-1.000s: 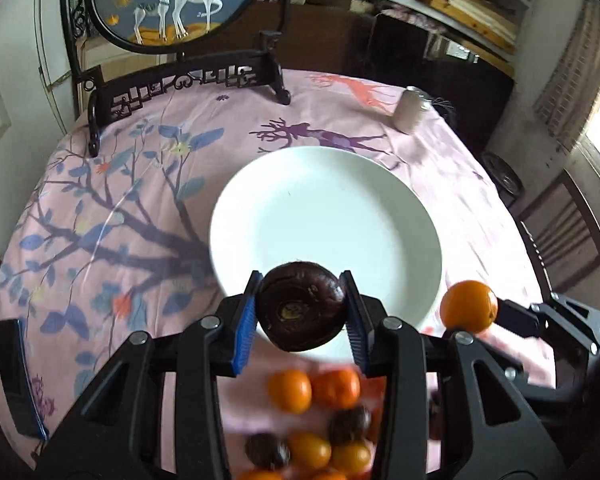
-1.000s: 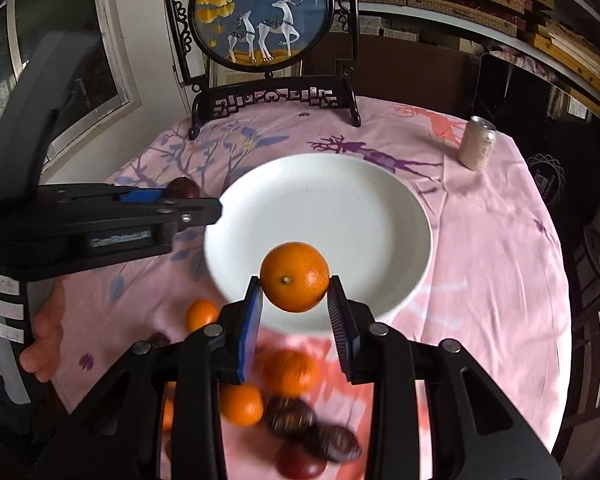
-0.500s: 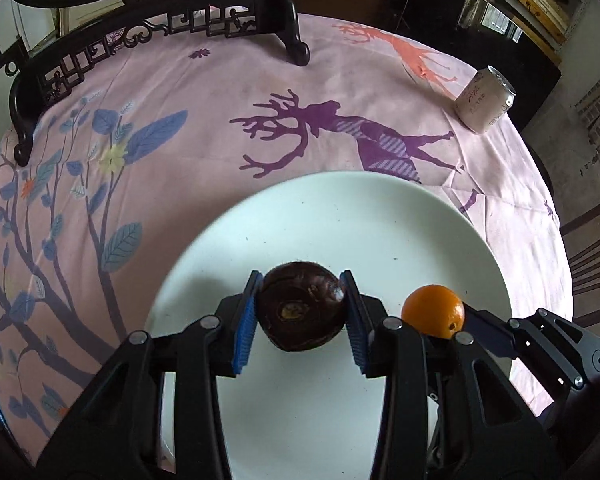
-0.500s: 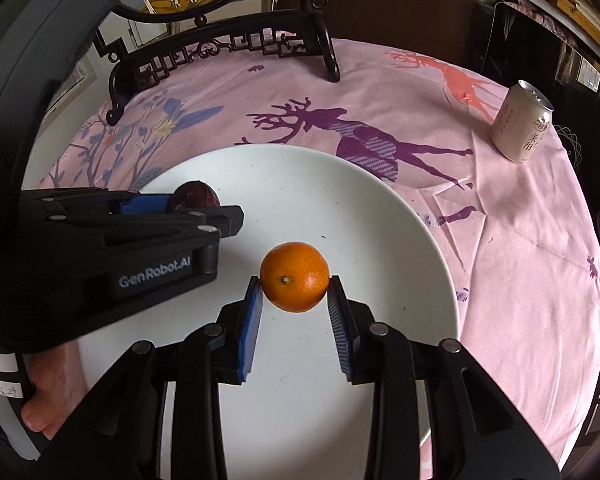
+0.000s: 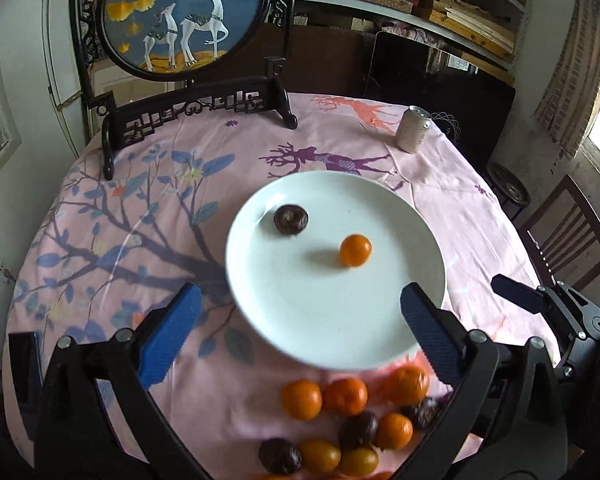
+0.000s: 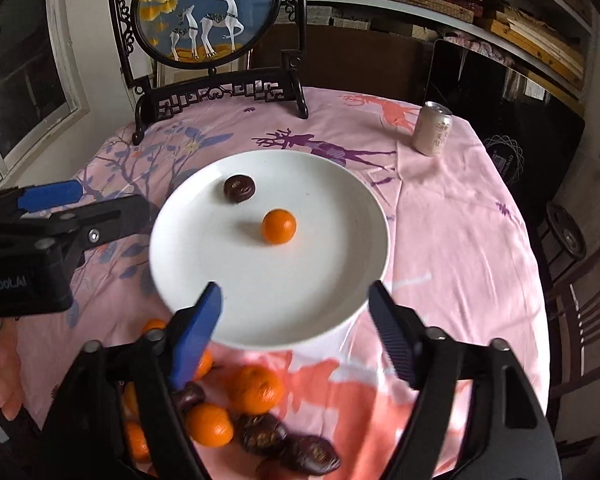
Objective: Organize fruits
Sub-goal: 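Grasp a large orange with the right gripper while the left gripper grasps a tangerine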
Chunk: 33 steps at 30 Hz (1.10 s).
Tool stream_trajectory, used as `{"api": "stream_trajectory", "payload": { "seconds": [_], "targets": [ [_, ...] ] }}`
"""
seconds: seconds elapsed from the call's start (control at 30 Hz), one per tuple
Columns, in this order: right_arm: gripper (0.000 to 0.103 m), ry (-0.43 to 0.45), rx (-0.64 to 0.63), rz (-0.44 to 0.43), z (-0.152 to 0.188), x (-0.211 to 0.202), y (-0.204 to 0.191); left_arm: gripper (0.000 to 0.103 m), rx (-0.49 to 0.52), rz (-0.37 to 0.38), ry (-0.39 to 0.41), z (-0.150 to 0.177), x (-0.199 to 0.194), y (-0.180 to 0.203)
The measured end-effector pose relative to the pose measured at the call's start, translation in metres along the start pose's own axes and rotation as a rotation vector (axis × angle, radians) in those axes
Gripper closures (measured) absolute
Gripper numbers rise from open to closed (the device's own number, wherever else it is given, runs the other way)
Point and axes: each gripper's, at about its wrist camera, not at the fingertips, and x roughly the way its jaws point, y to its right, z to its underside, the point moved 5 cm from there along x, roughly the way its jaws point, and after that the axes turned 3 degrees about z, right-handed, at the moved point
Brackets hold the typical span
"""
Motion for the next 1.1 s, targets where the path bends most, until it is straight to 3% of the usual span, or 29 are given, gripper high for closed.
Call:
{"api": "stream_trajectory", "payload": {
  "seconds": [0.03,0.13,0.4,0.6,0.77,0.8,0.87,1.07,1.1],
  "targets": [
    [0.002,0.027,0.010,0.004,0.007,-0.008,-0.003,0.002,-0.004,0.004,0.010,0.010,-0.007,0.000],
    [0.002,0.081,-0.022,0.053,0.020,-0.030,-0.013,0.002,-0.024,0.014,0.039,0.031,-0.027,-0.003],
    [0.002,0.111,-0.012,0.051,0.031,-0.062,-0.015,0.002,0.014,-0.017,0.078,0.052,-0.049,-0.003],
    [0.002,0.063,-0.030,0.027,0.071,-0.068,-0.029,0.002,0.026,-0.051,0.085,0.081,-0.057,-0.020],
    [0.002,-0.072,-0.043,-0.118,0.140,-0.055,-0.060,0.002,0.013,-0.076,0.051,0.128,-0.058,-0.051],
    [0.003,-0.084,-0.044,-0.127,0.148,-0.052,-0.065,0.002,0.007,-0.073,0.032,0.138,-0.056,-0.057],
    [0.029,-0.097,-0.035,-0.136,0.155,-0.048,-0.069,0.002,-0.003,-0.067,0.003,0.154,-0.055,-0.065],
    [0.038,-0.124,-0.032,-0.197,0.153,-0.033,-0.081,0.002,-0.001,-0.084,-0.029,0.177,-0.055,-0.071],
    [0.044,-0.128,-0.034,-0.197,0.152,-0.027,-0.083,0.002,0.000,-0.085,-0.032,0.179,-0.055,-0.071]
  ]
}}
